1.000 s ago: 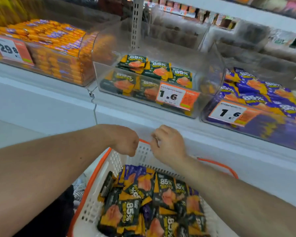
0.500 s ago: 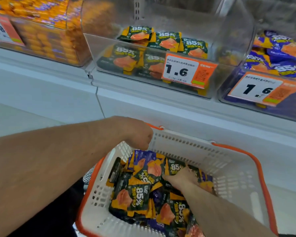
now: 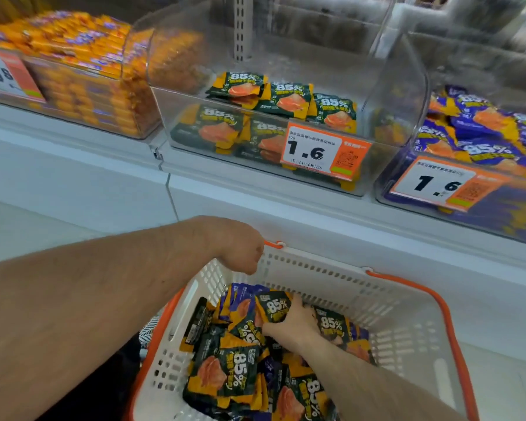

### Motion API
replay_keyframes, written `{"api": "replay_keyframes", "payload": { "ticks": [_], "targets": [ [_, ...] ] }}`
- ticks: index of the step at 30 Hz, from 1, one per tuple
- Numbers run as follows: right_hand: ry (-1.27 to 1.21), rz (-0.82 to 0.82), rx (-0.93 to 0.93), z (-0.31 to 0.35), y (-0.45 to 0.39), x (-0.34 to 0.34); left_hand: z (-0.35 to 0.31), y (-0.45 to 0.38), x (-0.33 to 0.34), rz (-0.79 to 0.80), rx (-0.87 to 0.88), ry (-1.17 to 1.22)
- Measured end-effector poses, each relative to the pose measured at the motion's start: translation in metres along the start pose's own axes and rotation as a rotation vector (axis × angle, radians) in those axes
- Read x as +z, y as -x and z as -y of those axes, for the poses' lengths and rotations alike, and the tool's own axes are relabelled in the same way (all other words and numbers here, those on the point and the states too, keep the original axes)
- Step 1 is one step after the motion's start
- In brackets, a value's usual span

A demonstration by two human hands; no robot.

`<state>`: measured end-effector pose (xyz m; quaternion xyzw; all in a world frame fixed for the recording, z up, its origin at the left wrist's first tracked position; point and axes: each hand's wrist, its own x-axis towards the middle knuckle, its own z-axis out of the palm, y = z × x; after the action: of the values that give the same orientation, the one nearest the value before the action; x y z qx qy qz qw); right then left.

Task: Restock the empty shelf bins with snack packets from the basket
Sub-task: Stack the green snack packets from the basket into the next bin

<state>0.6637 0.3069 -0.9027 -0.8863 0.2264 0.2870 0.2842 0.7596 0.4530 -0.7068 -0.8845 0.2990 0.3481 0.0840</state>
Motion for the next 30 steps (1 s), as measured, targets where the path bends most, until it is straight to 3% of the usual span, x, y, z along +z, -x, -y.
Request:
{"api": "replay_keyframes", "payload": {
  "ticks": [6,11,15,23,30],
  "targets": [
    [0.034,-0.062,-0.494,0.046,0.044,-0.053,0.016,0.020,-0.025,-0.029,-0.119,0.112],
    [0.171,-0.325,-0.785,0.087,0.093,-0.109,0.029,0.052,-0.049,-0.002,-0.142,0.355],
    [0.311,-0.642,-1.012,0.102,0.118,-0.140,0.047,0.075,-0.062,-0.042,0.064,0.691],
    [0.253,-0.901,-1.059,0.126,0.141,-0.182,0.067,0.102,-0.072,-0.453,0.287,1.080],
    [0.389,-1.006,-0.994,0.141,0.149,-0.205,0.063,0.097,-0.083,-0.770,0.318,1.390]
  ]
}}
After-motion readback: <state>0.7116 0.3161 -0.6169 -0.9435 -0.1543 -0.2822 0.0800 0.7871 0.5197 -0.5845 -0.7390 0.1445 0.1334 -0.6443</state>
